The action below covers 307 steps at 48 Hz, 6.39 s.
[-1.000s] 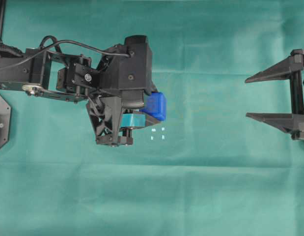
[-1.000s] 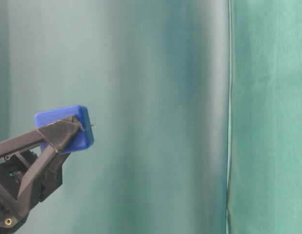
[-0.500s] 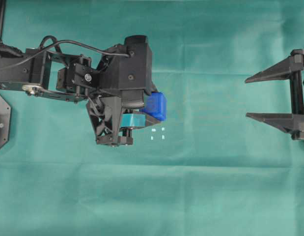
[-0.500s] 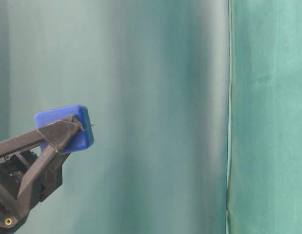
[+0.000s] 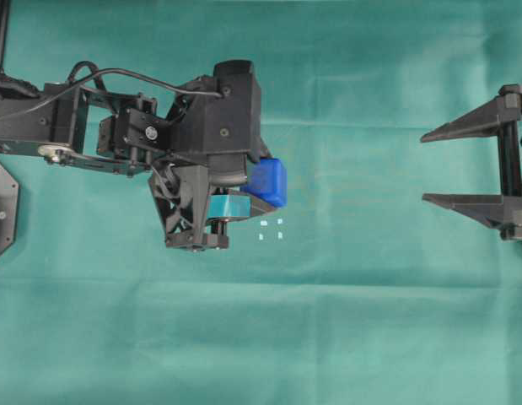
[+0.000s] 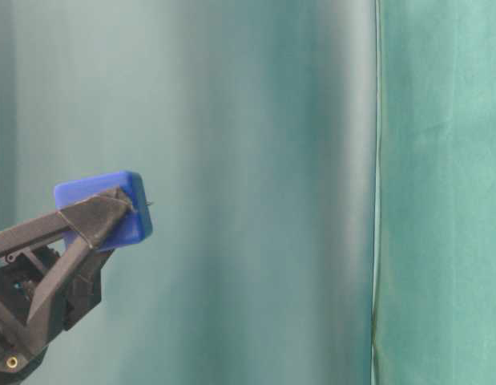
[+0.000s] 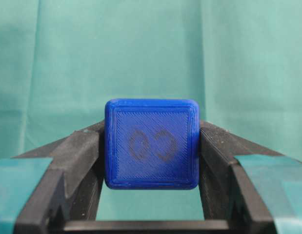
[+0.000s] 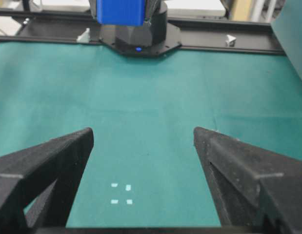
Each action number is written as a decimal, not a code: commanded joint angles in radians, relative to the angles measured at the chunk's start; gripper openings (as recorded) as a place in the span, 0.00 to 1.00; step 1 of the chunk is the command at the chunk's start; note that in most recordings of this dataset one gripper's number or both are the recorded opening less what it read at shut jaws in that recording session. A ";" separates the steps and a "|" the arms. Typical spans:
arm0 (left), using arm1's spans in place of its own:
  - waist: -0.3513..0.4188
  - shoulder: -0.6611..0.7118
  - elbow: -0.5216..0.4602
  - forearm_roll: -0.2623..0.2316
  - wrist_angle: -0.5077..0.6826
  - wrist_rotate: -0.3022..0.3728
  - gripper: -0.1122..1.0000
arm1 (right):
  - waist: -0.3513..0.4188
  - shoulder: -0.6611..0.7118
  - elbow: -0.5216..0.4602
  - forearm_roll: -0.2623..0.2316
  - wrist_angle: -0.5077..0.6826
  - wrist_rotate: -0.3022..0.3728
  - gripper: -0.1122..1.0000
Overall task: Handover the blue block to the right arm after grasping it with the left arm, then place it in the designated position.
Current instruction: 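Raise and rotate the held cube upward with the left gripper, then move the right gripper toward the cube held by the left gripper, then close the right gripper on the cube and open the left gripper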
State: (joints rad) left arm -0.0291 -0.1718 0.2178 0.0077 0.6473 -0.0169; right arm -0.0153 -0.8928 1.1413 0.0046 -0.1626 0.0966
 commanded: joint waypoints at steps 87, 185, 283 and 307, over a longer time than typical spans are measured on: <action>0.005 -0.135 0.364 -0.008 -0.808 -0.008 0.52 | -0.003 0.005 -0.101 -0.304 0.003 -0.104 0.93; 0.005 -0.135 0.362 -0.009 -0.805 -0.009 0.52 | -0.003 0.008 -0.133 -0.769 -0.012 -0.526 0.92; 0.005 -0.135 0.364 -0.009 -0.788 -0.011 0.52 | -0.034 0.643 -0.638 -0.778 -0.094 -0.635 0.91; 0.005 -0.138 0.364 -0.009 -0.773 -0.011 0.52 | -0.023 0.634 -0.629 -0.773 0.000 -0.626 0.60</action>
State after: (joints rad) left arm -0.0215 -0.2961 0.5921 0.0000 -0.1243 -0.0276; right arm -0.0368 -0.2378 0.5323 -0.7731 -0.1657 -0.5338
